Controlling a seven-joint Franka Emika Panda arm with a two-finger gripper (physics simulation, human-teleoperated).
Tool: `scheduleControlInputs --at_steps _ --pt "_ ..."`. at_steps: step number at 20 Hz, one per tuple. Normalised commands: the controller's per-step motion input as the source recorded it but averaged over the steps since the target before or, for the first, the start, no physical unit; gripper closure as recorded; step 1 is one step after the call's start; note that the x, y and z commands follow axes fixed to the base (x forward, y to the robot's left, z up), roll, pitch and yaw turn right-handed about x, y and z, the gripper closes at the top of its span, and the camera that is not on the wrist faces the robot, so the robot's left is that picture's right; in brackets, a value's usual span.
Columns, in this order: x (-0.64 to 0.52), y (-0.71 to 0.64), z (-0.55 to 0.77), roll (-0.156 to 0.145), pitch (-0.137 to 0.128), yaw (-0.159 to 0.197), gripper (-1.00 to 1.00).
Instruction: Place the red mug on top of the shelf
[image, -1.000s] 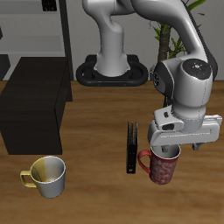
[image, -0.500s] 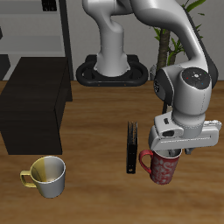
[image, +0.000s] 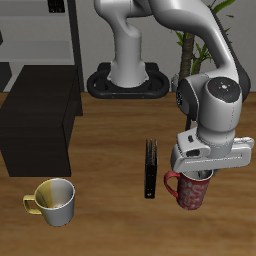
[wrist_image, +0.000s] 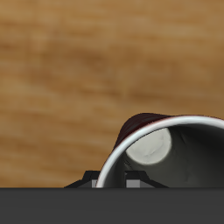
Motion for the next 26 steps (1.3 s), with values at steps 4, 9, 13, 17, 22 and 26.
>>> scheduleControlInputs --at_steps 4,9,13,17,22,26 --pt "-0.14 0.24 0.29 0.041 -0.035 0.022 1.0" --pt "-0.16 0.17 0.41 0.04 -0.049 0.023 1.0" --pt "-0.21 0.15 0.63 0.04 -0.03 -0.009 1.0" --pt "-0.21 0.06 0.53 0.014 -0.055 0.006 1.0" --pt "-0.34 0.01 0.88 0.026 -0.066 0.004 1.0" --pt "-0.23 -0.12 0.63 0.002 -0.018 -0.013 1.0"
